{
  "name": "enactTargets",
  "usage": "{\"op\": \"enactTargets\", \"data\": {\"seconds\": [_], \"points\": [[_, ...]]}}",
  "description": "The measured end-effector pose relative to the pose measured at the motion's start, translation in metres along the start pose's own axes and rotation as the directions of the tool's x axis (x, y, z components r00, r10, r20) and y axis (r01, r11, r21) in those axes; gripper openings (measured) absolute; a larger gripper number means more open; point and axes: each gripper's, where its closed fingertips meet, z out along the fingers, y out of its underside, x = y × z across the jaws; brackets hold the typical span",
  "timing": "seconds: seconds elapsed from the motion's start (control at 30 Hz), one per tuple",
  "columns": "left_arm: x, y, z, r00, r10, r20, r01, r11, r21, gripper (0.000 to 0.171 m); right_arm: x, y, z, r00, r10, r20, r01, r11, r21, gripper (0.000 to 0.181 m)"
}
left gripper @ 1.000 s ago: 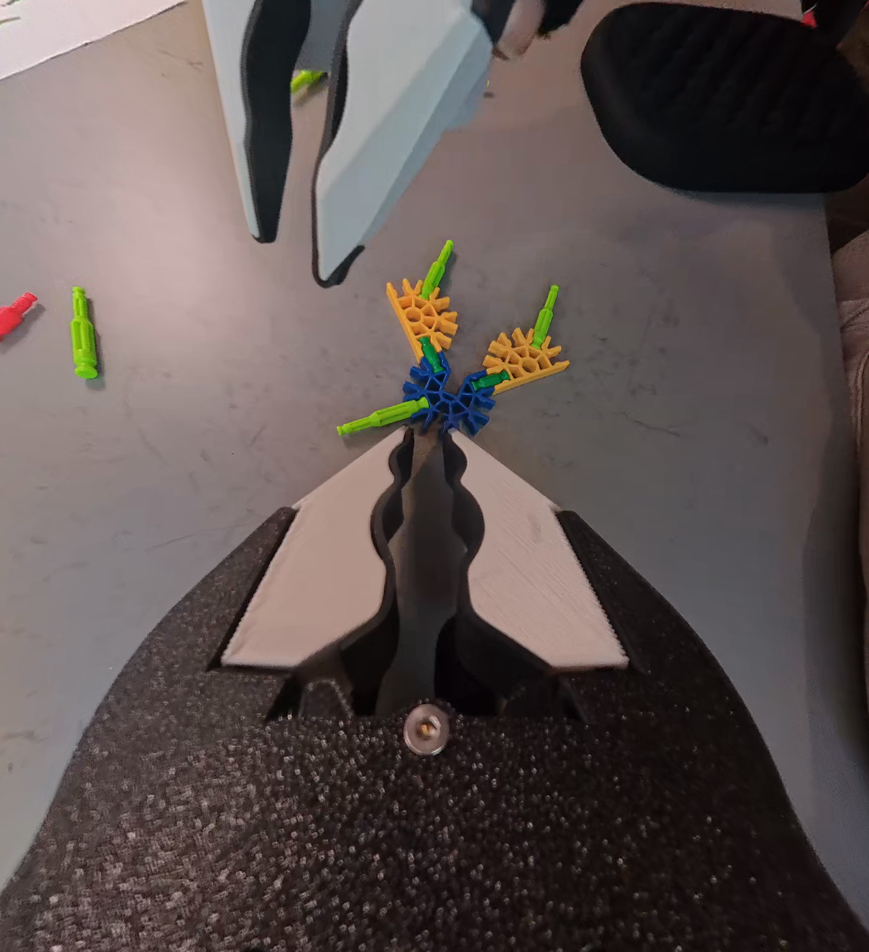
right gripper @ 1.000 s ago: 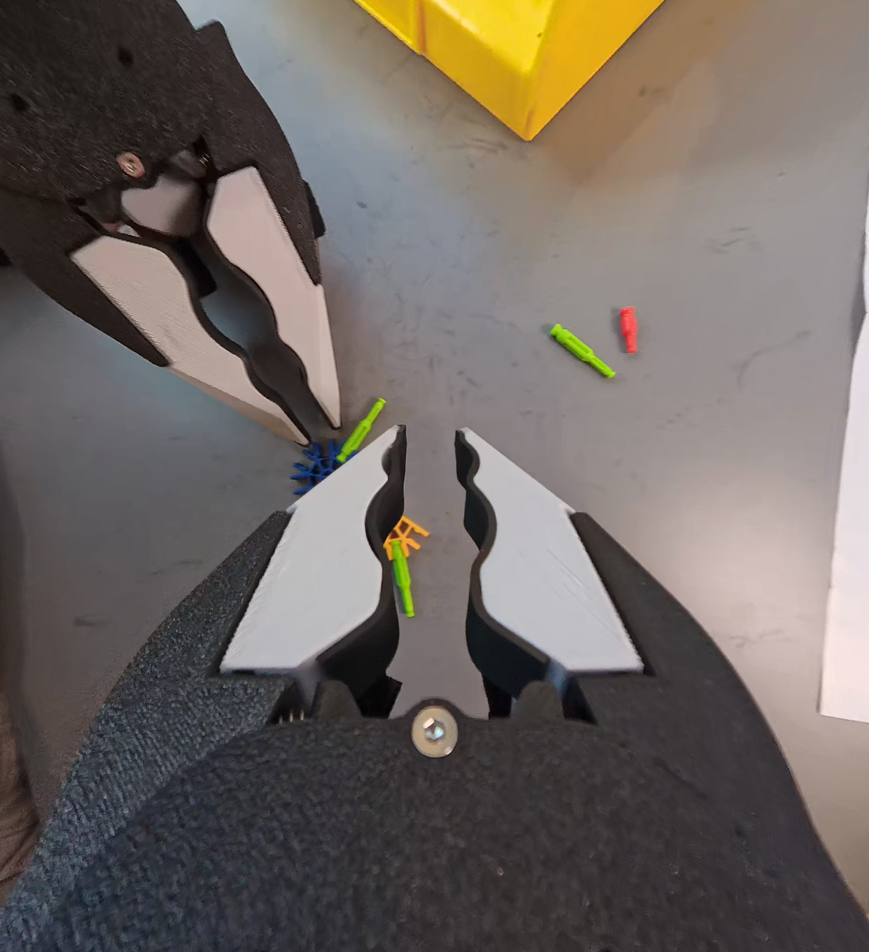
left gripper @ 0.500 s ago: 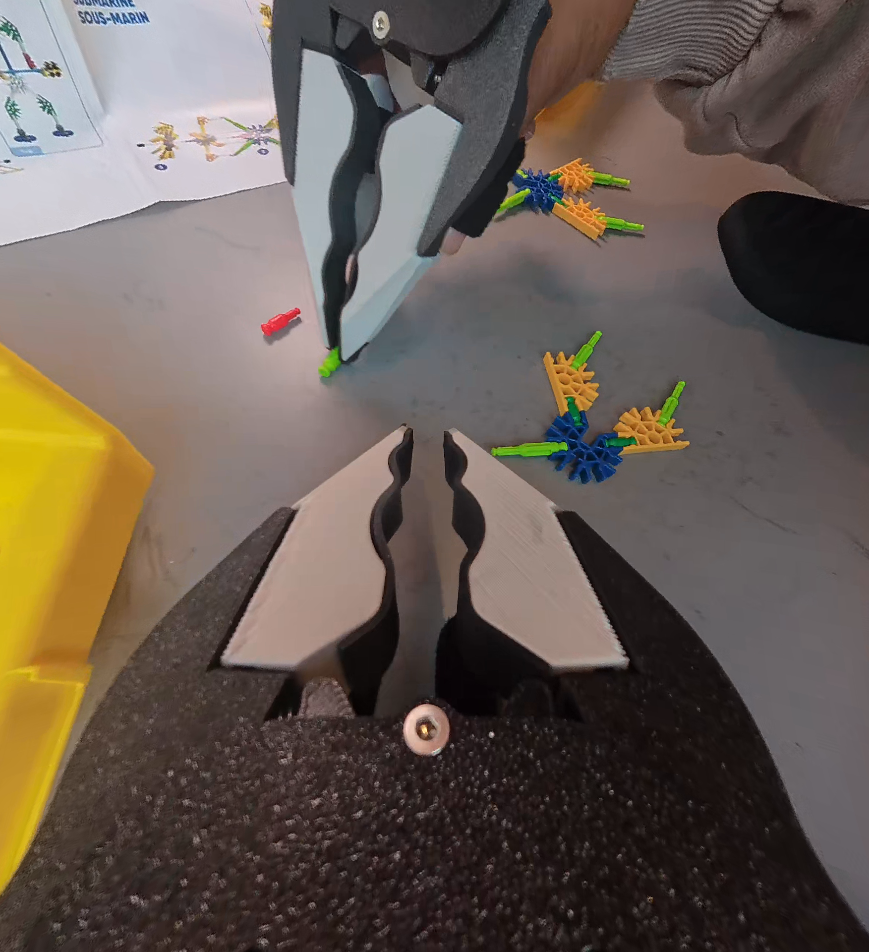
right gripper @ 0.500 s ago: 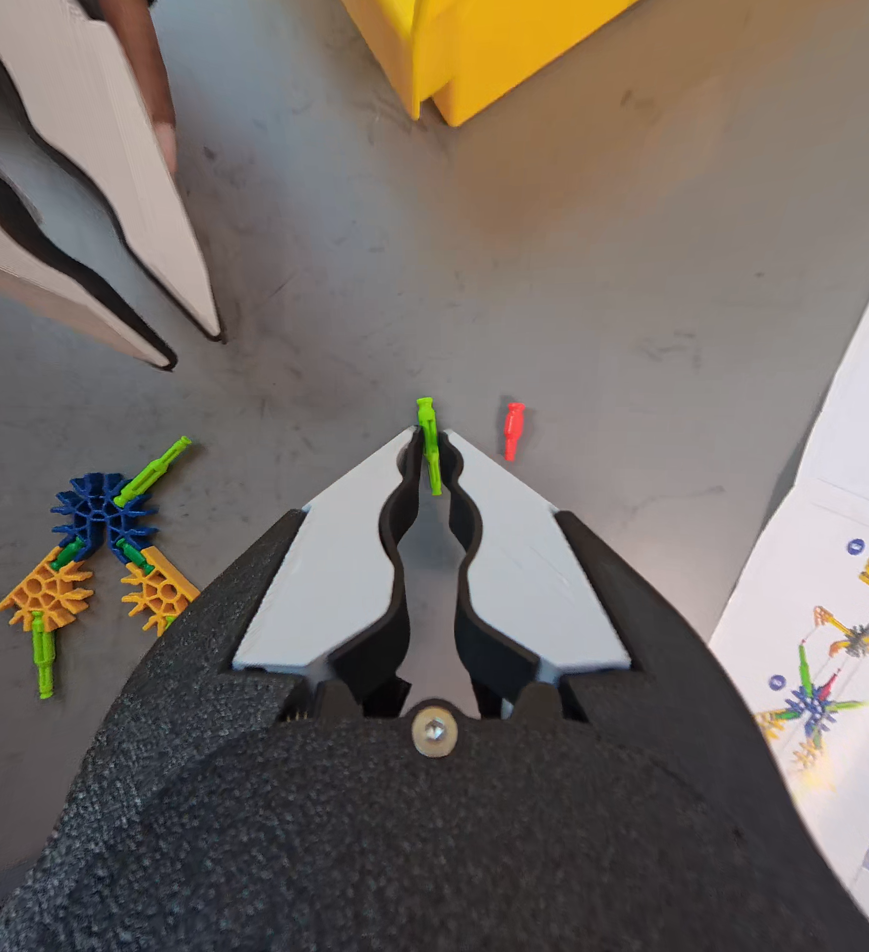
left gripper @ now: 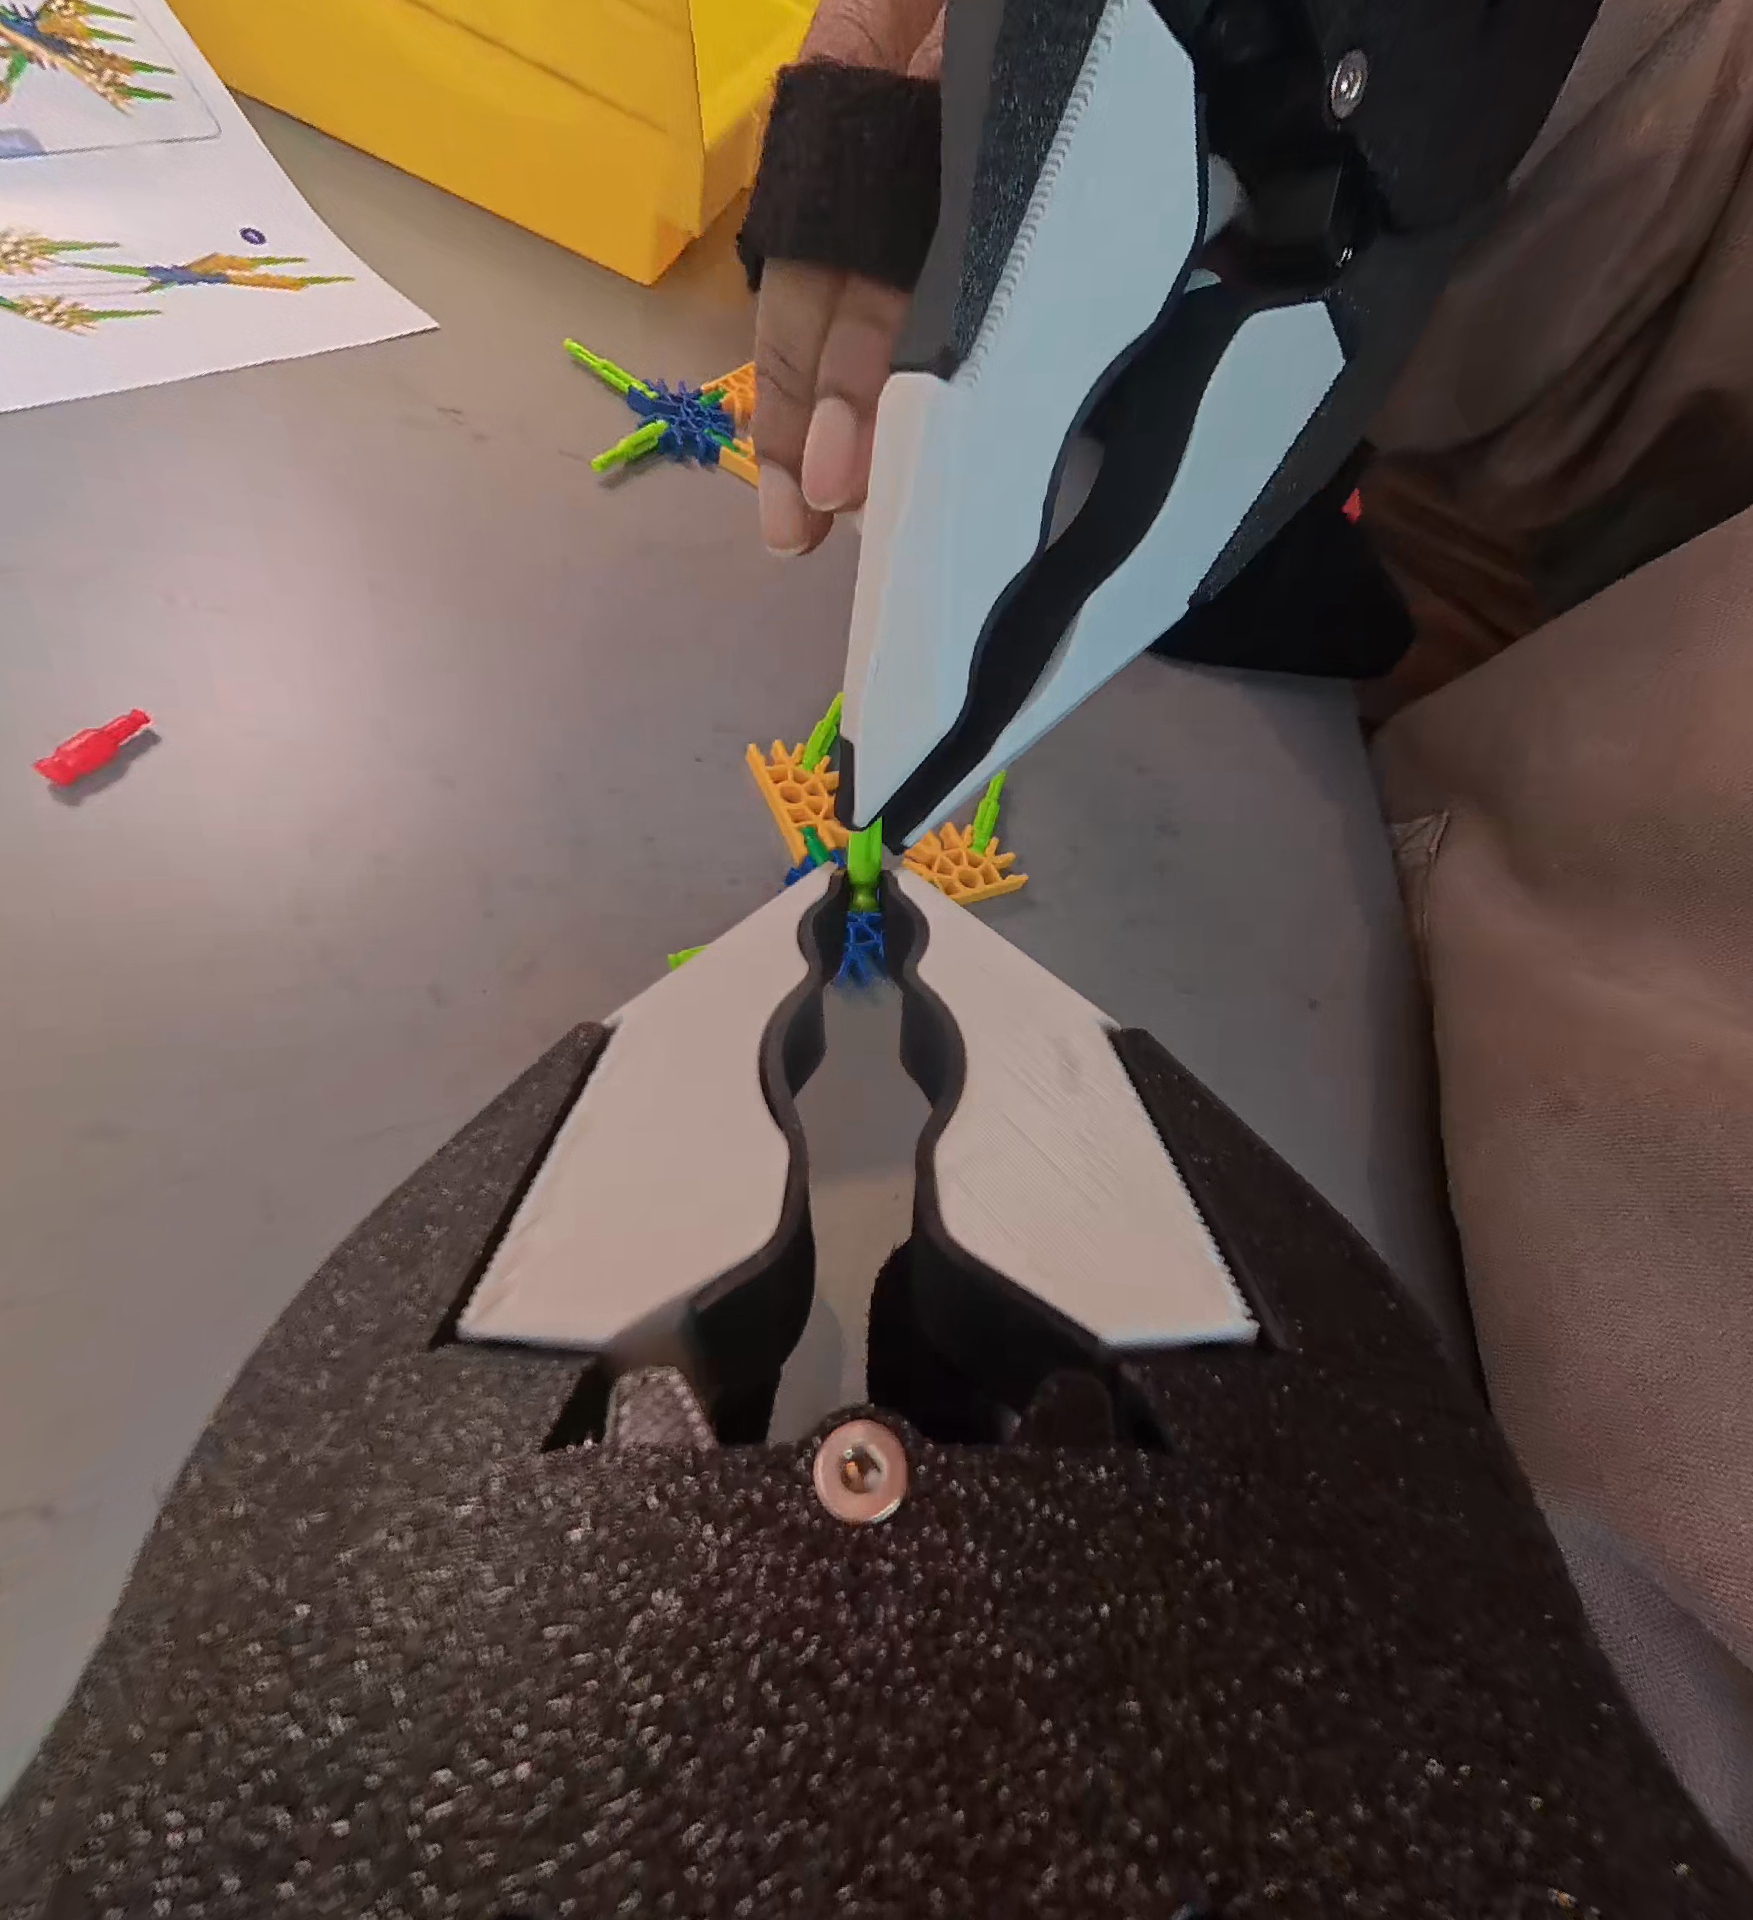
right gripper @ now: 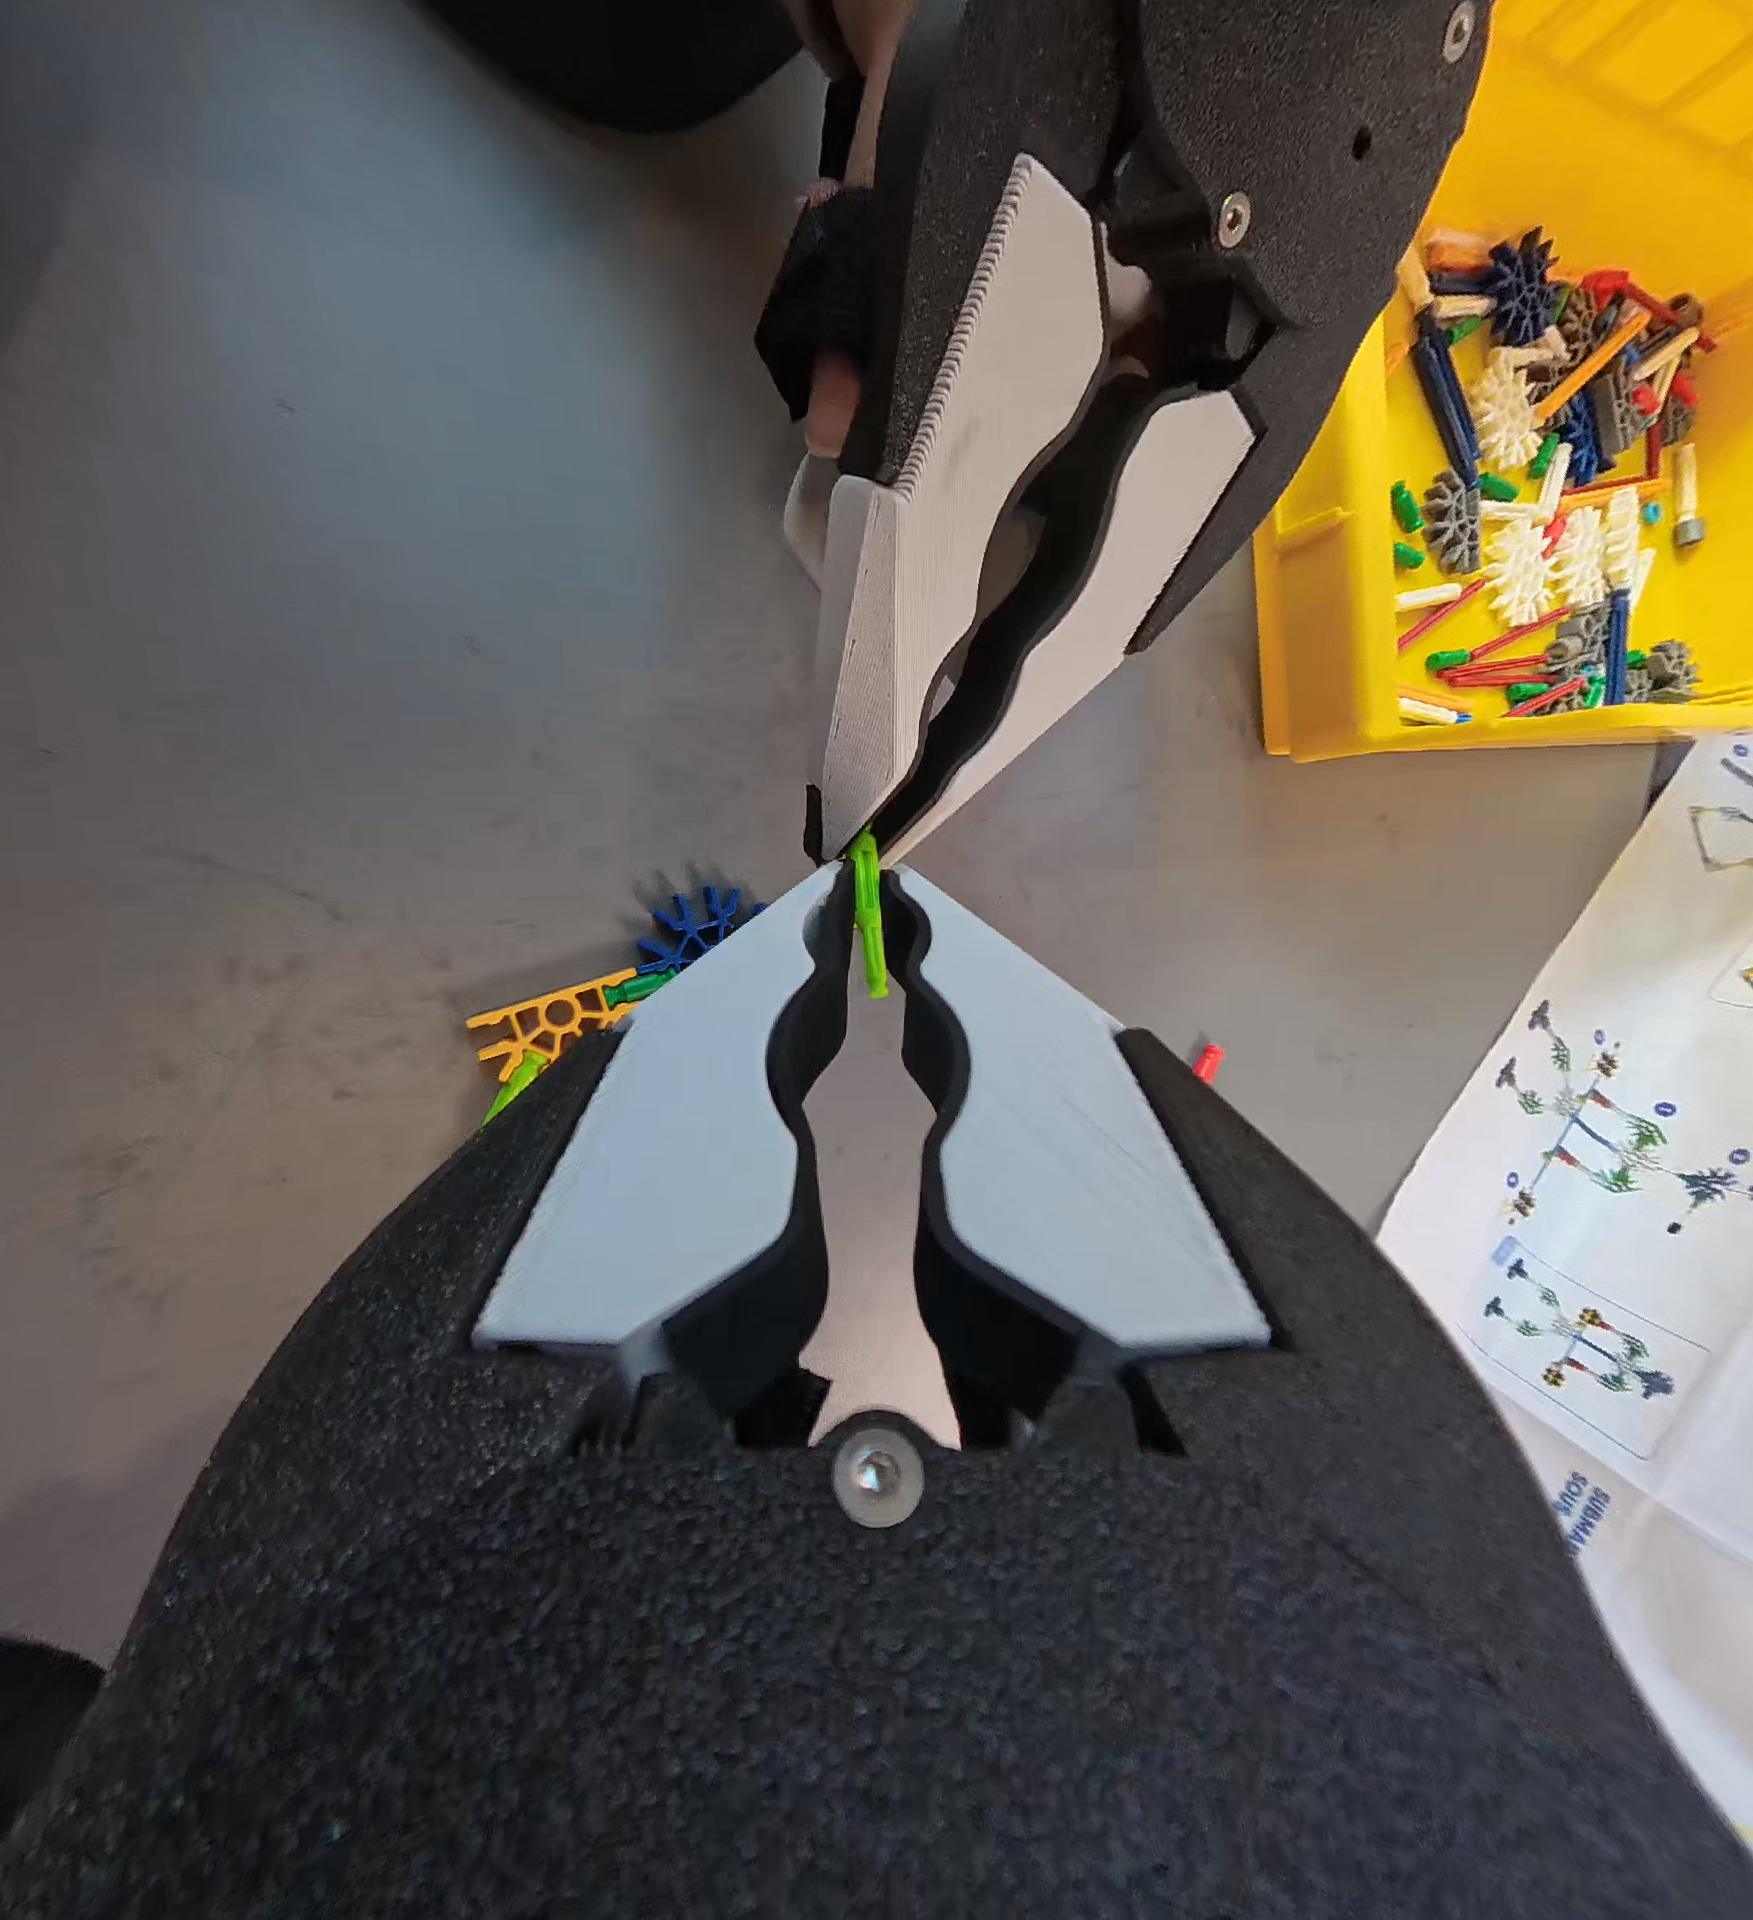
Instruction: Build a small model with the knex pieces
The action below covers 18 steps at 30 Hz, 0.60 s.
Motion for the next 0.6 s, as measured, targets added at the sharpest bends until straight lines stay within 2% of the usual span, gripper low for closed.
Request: {"op": "enactTargets", "data": {"seconds": [0.1,0.17,0.2,0.27,0.33,0.4,0.43,0.5,0.53,0.6], "points": [[0.002,-0.015,-0.006,1.000,-0.025,-0.017,0.027,0.995,0.093,0.005,0.009,-0.006,-0.012,0.995,0.081,-0.061,-0.077,0.995,0.069,0.003],[0.000,-0.029,-0.014,0.998,-0.053,-0.035,0.059,0.981,0.185,0.005,0.024,-0.015,-0.028,0.958,0.276,-0.078,-0.252,0.940,0.229,0.009],[0.000,-0.037,-0.019,0.998,-0.054,-0.042,0.063,0.969,0.239,0.005,0.033,-0.021,-0.038,0.915,0.400,-0.051,-0.362,0.870,0.334,0.018],[0.002,-0.052,-0.029,0.997,-0.051,-0.061,0.068,0.937,0.342,0.005,0.050,-0.025,-0.058,0.794,0.607,0.034,-0.533,0.669,0.517,0.026],[0.007,-0.064,-0.037,0.997,-0.032,-0.076,0.062,0.902,0.428,0.005,0.058,-0.025,-0.070,0.674,0.725,0.142,-0.626,0.458,0.631,0.024],[0.012,-0.073,-0.042,0.997,-0.010,-0.079,0.048,0.870,0.491,0.005,0.057,-0.028,-0.071,0.593,0.768,0.242,-0.670,0.305,0.677,0.021],[0.015,-0.076,-0.043,0.996,-0.002,-0.086,0.046,0.860,0.509,0.005,0.055,-0.030,-0.068,0.570,0.779,0.264,-0.680,0.266,0.683,0.020],[0.016,-0.075,-0.040,0.997,0.000,-0.073,0.037,0.863,0.504,0.005,0.050,-0.040,-0.064,0.573,0.767,0.290,-0.671,0.235,0.703,0.013],[0.017,-0.074,-0.038,0.998,0.008,-0.069,0.028,0.867,0.497,0.005,0.047,-0.045,-0.063,0.583,0.758,0.294,-0.666,0.239,0.706,0.006],[0.015,-0.071,-0.034,0.999,0.006,-0.047,0.017,0.879,0.477,0.005,0.047,-0.045,-0.058,0.607,0.758,0.237,-0.648,0.300,0.700,0.003]]}}
